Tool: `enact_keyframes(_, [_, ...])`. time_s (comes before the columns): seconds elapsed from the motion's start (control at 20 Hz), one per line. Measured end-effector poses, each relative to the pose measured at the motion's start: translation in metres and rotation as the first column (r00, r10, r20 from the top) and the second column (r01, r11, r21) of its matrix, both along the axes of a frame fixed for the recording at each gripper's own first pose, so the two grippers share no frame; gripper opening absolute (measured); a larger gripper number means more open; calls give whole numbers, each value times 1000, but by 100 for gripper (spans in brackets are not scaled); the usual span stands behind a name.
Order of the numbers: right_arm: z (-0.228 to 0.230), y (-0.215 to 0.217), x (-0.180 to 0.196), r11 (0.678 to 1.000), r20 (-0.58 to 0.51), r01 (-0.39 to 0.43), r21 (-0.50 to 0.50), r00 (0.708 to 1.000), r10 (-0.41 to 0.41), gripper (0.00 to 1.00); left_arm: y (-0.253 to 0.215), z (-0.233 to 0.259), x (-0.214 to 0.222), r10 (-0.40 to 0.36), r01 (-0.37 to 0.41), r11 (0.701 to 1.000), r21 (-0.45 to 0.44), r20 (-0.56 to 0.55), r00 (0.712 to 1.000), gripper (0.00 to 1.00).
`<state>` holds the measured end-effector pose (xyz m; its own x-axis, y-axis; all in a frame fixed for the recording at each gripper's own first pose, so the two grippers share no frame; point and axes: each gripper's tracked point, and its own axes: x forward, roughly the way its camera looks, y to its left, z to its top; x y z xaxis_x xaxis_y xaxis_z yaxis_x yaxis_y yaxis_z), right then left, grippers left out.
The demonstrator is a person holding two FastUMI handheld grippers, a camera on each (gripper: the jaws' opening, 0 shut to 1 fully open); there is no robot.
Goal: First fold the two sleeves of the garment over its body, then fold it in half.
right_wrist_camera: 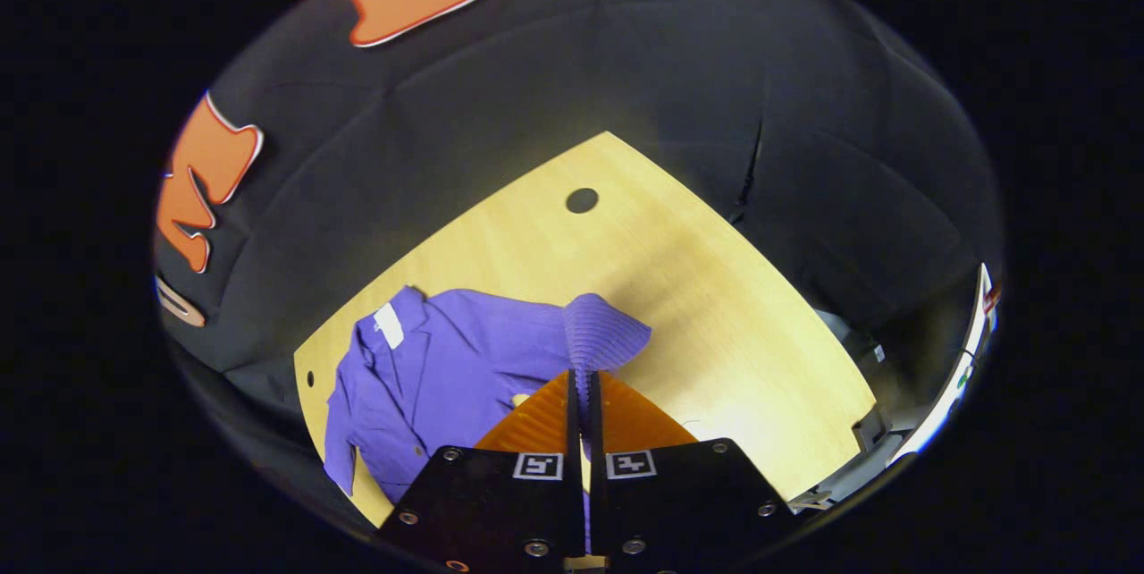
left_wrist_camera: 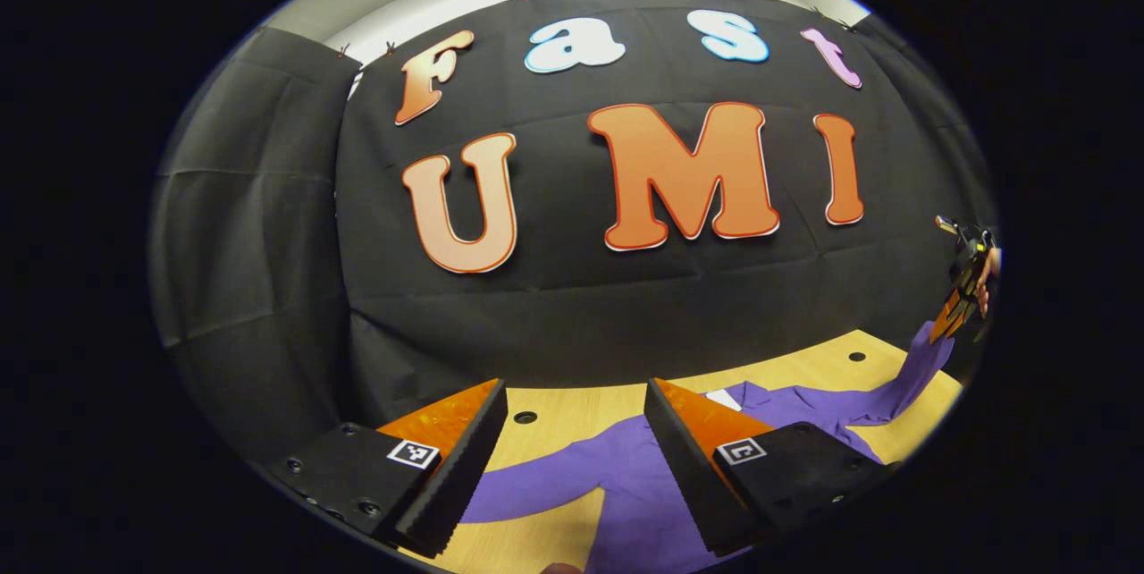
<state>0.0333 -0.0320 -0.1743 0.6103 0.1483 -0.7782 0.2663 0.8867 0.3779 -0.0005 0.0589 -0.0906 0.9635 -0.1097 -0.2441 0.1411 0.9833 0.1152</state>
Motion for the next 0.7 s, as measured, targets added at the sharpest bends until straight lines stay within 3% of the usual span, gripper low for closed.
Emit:
enact_keyframes(0.35, [56,101,18,988,71,-151,-26,986,152,3,65,-9,4,66,-66,998,3,-11,998,96])
enact_keyframes(0.7, [77,214,16,950,88,-309,-46,946,312,3,130,-26,6,137,-137,991,5,-40,990,96])
